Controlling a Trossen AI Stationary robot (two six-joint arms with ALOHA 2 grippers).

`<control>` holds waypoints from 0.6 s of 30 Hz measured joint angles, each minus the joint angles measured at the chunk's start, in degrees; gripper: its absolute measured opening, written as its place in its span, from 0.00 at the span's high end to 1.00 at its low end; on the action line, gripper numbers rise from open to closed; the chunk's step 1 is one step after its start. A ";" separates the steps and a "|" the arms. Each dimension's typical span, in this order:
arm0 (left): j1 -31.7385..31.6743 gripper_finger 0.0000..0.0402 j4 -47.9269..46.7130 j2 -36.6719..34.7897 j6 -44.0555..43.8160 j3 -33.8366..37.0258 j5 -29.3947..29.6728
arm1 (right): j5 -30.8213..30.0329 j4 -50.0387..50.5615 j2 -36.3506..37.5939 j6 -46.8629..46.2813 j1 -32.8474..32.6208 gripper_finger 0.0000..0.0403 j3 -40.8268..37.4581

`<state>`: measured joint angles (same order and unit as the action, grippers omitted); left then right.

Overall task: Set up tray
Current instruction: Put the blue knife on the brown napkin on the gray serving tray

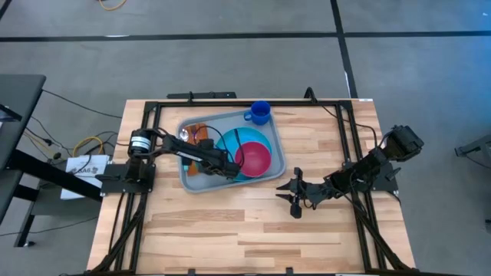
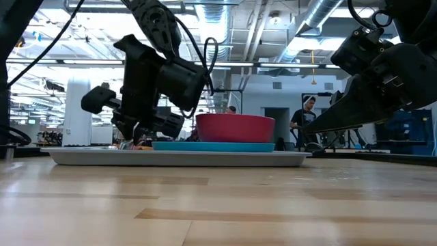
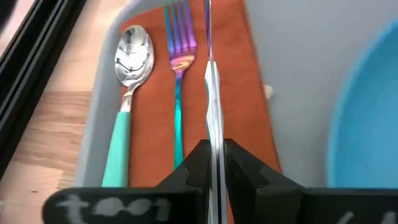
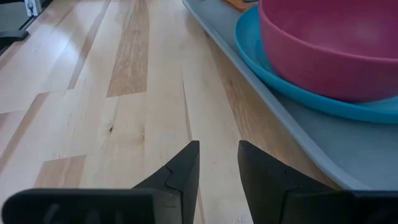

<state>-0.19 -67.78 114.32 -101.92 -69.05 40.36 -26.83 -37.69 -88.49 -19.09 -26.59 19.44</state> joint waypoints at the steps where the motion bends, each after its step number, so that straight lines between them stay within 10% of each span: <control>1: -0.52 0.96 0.06 0.05 0.00 0.06 -0.57 | 0.00 0.00 0.00 0.00 0.00 0.74 0.00; 18: -2.29 0.86 4.30 0.11 7.67 0.06 -0.81 | 0.00 0.00 0.00 0.00 0.00 0.74 -0.01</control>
<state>-2.48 -63.48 114.43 -94.26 -68.99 39.55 -26.83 -37.69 -88.49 -19.09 -26.59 19.43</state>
